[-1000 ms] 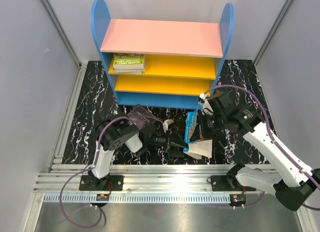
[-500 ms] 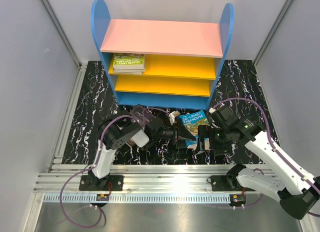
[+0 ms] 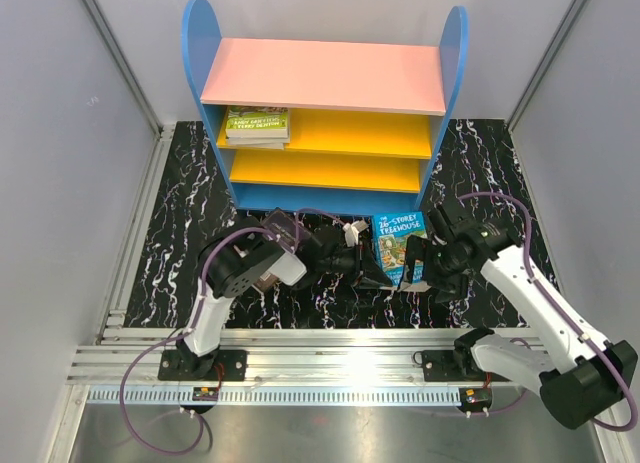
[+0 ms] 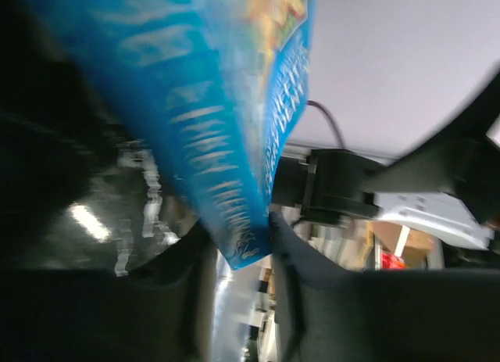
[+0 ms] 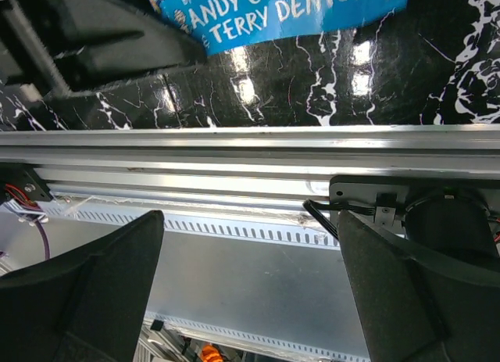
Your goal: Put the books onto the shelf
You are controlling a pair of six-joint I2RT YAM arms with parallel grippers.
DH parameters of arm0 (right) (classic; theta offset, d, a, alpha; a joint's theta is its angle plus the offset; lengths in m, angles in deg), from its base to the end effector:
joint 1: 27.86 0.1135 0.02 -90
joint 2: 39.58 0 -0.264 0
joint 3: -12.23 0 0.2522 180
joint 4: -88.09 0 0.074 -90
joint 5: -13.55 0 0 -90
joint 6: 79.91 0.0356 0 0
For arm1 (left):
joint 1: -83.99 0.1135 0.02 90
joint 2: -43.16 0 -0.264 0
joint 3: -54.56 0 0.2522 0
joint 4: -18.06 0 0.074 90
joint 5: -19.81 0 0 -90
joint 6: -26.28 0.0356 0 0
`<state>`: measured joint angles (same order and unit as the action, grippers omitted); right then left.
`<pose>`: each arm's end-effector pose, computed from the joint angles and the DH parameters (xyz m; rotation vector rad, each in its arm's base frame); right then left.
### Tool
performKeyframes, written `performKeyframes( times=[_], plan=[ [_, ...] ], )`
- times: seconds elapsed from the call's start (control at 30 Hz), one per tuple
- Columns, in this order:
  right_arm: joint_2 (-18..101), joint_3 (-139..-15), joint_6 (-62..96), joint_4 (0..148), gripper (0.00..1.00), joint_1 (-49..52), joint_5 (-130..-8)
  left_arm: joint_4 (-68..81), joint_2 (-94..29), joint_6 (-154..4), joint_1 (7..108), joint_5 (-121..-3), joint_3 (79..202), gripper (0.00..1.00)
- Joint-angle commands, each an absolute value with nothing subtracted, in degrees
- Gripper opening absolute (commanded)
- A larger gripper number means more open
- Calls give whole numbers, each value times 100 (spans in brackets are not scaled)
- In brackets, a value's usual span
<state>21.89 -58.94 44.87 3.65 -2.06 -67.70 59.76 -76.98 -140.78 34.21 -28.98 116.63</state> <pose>0.1518 0.0794 0.2826 0.2017 2.9559 0.3959 0.2292 -0.3073 0.0994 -0.0886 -2.4425 1.9707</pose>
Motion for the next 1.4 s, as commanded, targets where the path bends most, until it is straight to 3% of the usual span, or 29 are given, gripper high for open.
performKeyframes(
  times=[0.0, 0.07, 0.47, 0.7, 1.07, 1.2, 1.37],
  plan=[
    [1895, -5866, 4454, 402, 99, -237, -6635, 5213, -7338, -13360, 3424, -3046, 11982, 16],
    [1878, -5927, 4463, 384, 99, -246, -6626, 5115, -7242, -13315, 3424, -3090, 11956, 0],
    [2246, -6069, 4568, 954, 100, -246, -6459, 2312, -5459, -11698, 2924, -3521, 11666, 0],
    [2950, -5217, 4550, 2288, 100, -474, -5977, 2374, -4385, -12190, 3002, -3196, 11576, 0],
    [1835, -5111, 5411, 3748, 100, -483, -4940, 2435, -2989, -13051, 3520, -2810, 12287, 0],
    [1352, -4515, 6324, 5329, 100, -474, -3913, 2461, -2952, -13324, 3635, -2563, 12912, 0],
    [1104, -4354, 7608, 6948, 100, -474, -3489, 3194, -2953, -13998, 3644, -2519, 13221, 0]
  ],
)
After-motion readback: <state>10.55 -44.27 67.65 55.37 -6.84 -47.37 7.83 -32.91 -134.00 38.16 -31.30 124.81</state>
